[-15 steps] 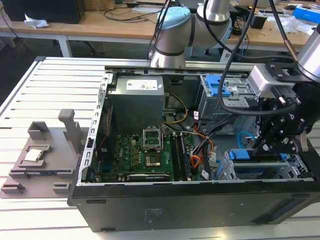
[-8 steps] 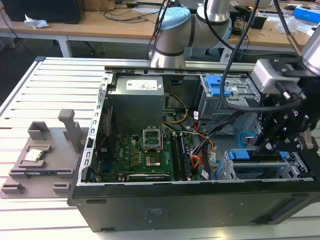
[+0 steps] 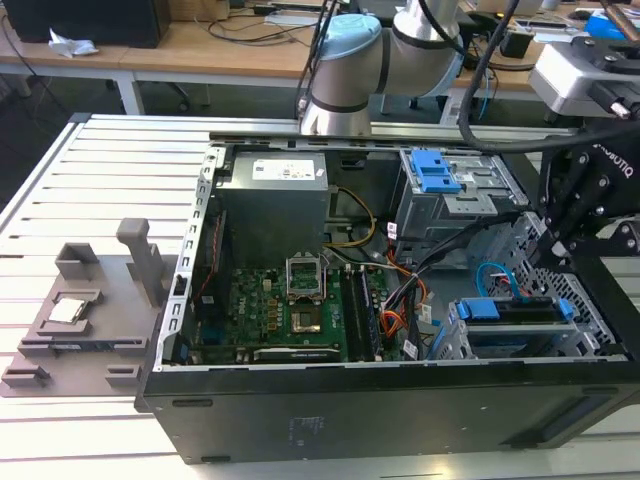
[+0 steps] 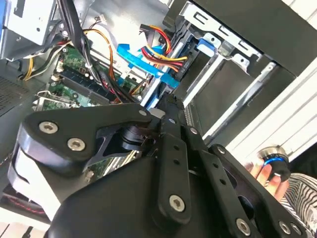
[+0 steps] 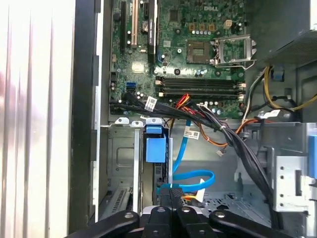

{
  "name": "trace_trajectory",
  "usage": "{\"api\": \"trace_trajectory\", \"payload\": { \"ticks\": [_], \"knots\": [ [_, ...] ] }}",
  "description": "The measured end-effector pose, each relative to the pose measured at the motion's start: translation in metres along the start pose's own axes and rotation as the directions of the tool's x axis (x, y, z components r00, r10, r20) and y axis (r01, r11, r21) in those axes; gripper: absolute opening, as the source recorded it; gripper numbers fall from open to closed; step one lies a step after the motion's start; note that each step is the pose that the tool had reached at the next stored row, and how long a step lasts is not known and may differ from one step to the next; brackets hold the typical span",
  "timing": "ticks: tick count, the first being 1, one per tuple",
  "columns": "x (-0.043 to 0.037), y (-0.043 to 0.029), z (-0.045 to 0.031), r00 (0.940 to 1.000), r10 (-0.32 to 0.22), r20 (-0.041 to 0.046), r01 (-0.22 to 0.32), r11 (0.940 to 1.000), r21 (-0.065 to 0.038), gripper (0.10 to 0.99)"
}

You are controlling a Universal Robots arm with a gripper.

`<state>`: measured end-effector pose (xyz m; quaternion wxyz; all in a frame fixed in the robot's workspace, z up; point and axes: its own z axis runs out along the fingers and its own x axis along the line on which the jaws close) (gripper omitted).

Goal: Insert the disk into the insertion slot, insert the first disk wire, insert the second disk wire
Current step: 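Insert the second disk wire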

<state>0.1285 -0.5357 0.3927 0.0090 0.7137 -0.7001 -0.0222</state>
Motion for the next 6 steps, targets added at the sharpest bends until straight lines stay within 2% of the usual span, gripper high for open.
{"api": "trace_trajectory", "payload": {
  "ticks": [1, 6],
  "knots": [
    [-0.0001, 0.0001, -0.0023, 1.0000, 0.000, -0.0002, 0.000, 1.0000, 0.000, 0.106],
    [-0.0001, 0.0001, -0.0030, 1.0000, 0.000, -0.0001, 0.000, 1.0000, 0.000, 0.106]
  ]
}}
